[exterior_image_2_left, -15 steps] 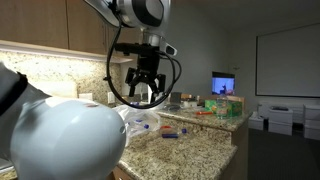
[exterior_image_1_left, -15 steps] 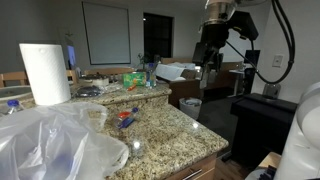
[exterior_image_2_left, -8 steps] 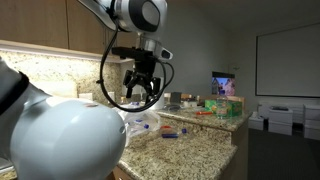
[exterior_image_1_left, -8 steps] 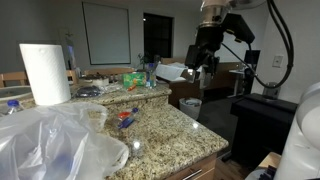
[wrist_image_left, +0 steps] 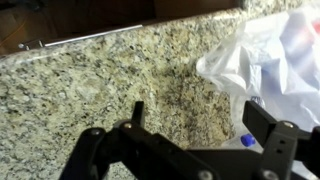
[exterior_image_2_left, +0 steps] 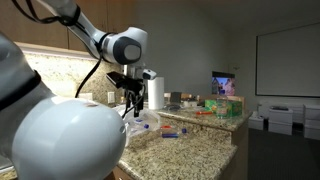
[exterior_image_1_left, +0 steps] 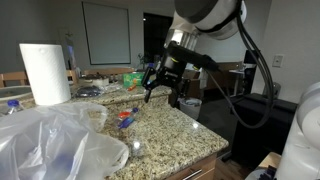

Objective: Remove a bottle from the plastic bag and put it on the counter and then put it back in the plastic bag

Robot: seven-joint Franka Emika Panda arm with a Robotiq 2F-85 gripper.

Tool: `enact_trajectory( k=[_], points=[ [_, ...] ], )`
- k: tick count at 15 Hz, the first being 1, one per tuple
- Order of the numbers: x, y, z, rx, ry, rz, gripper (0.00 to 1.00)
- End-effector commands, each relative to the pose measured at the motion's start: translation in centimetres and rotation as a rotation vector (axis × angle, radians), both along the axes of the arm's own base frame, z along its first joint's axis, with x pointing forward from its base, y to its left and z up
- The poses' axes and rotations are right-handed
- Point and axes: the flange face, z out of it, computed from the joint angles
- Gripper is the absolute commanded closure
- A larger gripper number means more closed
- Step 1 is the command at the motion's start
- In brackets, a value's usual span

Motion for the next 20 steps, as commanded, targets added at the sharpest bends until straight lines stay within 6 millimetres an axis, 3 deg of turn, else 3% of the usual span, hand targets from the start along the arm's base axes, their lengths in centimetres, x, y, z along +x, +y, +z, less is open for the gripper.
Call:
enact_trajectory(
  k=[1,3,4,7,9,16,20],
  points=[
    [3.4,5.0,-2.6,0.014,0.018,-0.163,0.0],
    [4.7,6.8,-3.7,0.009,0.072,-0.147,0.0],
    [2.4,5.2,-2.5,-0.008,0.016,-0.129,0.0],
    [4.4,6.6,-3.7,0.007,0.077,-0.125,0.0],
    [4.8,6.0,-4.4,0.047,0.071,-0.186,0.0],
    [5.5,9.1,-12.1,0.269,0.151,-0.514,0.0],
    [7.3,7.6,-15.8,0.286,0.113,-0.722,0.0]
  ],
)
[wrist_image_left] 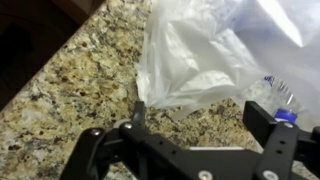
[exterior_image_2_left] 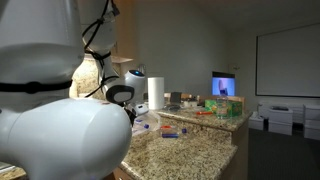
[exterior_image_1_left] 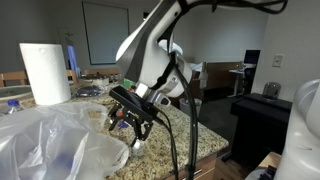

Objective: Remove a bottle from the plastic bag and put it on the counter and then put it back in the plastic bag

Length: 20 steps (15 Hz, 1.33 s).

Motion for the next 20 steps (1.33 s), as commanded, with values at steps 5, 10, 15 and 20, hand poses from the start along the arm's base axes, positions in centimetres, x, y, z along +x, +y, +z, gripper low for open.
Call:
enact_trajectory(
  k=[5,10,15,20],
  points=[
    [4.7,-1.0,-2.7,0.092,0.011,-0.403,0.0],
    [7.8,0.5,-0.3,0.279,0.016,-0.526,0.0],
    [8.6,0.3,0.4,0.415,-0.02,-0.513,0.0],
    [7.7,-0.3,1.1,0.399,-0.068,-0.51,0.0]
  ],
)
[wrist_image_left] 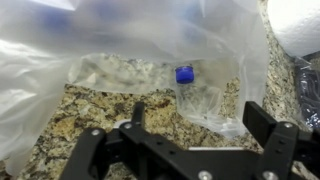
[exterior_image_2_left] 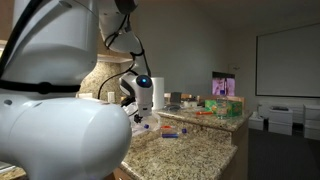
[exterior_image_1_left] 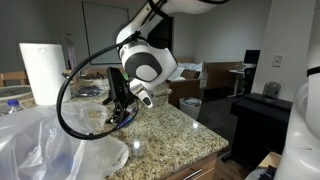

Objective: Remove a bottle from the plastic bag and put it on the counter and then put it back in the plastic bag

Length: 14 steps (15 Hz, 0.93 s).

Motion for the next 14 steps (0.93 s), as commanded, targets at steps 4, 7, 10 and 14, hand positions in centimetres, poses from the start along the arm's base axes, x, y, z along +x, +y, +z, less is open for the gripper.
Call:
enact_trajectory(
  k=[4,7,10,14],
  points=[
    [-0.5,0.1,0.5,0.007,-0.001,0.006,0.0],
    [-0.6,0.7,0.1,0.061,0.035,-0.005,0.0],
    [-0.4,0.5,0.1,0.05,0.045,-0.039,0.0],
    [-0.8,0.1,-0.4,0.026,0.094,-0.089,0.0]
  ],
)
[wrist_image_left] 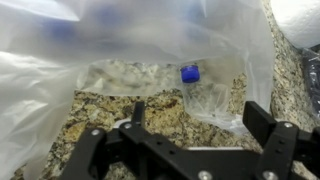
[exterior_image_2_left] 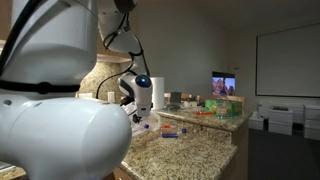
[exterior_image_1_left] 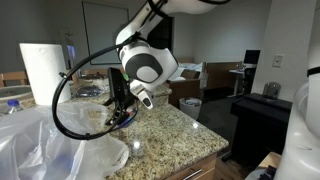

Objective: Remove a bottle from the plastic bag and put it on the counter and then put it back in the plastic bag

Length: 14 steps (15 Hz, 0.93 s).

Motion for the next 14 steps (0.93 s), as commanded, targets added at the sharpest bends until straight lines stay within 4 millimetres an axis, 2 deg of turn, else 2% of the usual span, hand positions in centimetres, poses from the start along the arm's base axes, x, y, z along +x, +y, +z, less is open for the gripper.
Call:
enact_trajectory(
  k=[1,2,8,14],
  points=[
    [-0.5,0.1,-0.4,0.002,0.048,-0.032,0.0],
    [-0.1,-0.1,-0.2,0.003,0.02,-0.02,0.0],
    [-0.2,0.0,-0.6,0.005,0.033,-0.022,0.0],
    [0.5,0.2,0.3,0.048,0.024,-0.072,0.0]
  ],
)
